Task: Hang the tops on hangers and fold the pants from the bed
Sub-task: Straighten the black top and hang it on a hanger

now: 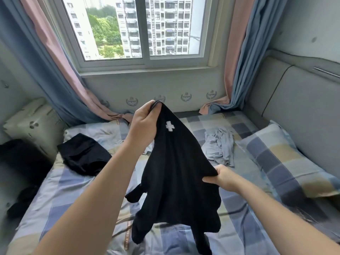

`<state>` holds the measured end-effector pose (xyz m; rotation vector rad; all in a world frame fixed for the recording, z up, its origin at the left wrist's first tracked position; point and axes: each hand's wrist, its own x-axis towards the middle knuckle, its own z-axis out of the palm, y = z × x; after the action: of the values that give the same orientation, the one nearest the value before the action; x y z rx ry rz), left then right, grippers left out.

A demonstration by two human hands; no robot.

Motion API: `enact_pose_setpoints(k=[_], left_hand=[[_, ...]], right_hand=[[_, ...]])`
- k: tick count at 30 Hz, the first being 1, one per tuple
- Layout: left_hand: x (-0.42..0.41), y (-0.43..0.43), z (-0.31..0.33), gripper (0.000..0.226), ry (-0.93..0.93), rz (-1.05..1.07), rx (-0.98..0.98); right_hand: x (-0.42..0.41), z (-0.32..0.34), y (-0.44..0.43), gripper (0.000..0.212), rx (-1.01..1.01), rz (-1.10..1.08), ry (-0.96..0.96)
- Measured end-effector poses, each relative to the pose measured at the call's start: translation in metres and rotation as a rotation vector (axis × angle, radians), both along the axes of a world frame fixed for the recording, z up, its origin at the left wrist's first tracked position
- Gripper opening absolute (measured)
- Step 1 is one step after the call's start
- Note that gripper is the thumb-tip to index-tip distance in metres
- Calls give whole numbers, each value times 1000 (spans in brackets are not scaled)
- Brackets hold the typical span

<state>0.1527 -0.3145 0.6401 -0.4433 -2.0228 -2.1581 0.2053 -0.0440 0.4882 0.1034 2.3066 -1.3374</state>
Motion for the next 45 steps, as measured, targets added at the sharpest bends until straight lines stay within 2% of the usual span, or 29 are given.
enact_pose_setpoints(k=[2,4,5,7,8,9,10,11,12,14,17,20,27,29,31,35,39,41,43,45], left_hand=[[-5,-6,-9,31,-27,21,-33],[-10,-11,-22,36,-35,68,-149],[-12,-13,-30,35,-42,74,-251],[-11,-14,-48,11,-110,4,-546],[-6,-13,-57,23,-151,-89,-725],[-1,-9,-67,48,-144,-205,-887],[7,-2,-76,66,-126,-321,-982],[17,8,-82,69,-95,-411,-1014],[27,18,-88,56,-75,-472,-977],[37,28,-99,23,-100,-420,-833],[29,18,-102,24,-53,-173,-758],[22,10,-90,27,3,-152,-631],[16,4,-64,17,42,-35,-406],[12,-2,-66,18,16,1,-396],[7,-7,-72,21,-26,33,-421],[-1,-17,-86,32,-163,127,-581],[5,-14,-98,17,-224,126,-727],[14,-9,-104,18,-234,100,-749],[24,-4,-109,20,-163,85,-725],[33,-1,-111,17,-103,14,-619]], right_hand=[[12,-25,8,7,33,-82,-44],[21,-27,9,11,-30,-203,20],[22,-20,6,11,-79,-253,90],[21,5,-7,9,-169,-266,242],[20,22,-16,8,-185,-224,309],[18,39,-26,8,-171,-164,370],[17,54,-36,7,-143,-103,430],[16,68,-45,8,-116,-51,486],[16,79,-53,11,-92,-16,537],[15,92,-63,16,-71,12,595],[18,87,-57,25,-45,9,497],[24,53,-43,29,151,-1,381],[43,-25,-11,32,497,-235,211],[47,-29,-1,35,429,-279,220],[50,-19,5,28,264,-352,255],[49,23,-1,48,4,-356,284],[42,59,-27,44,-88,-244,316],[36,71,-42,41,-105,-236,320],[30,80,-56,45,-131,-271,298],[24,87,-66,41,-173,-363,261]])
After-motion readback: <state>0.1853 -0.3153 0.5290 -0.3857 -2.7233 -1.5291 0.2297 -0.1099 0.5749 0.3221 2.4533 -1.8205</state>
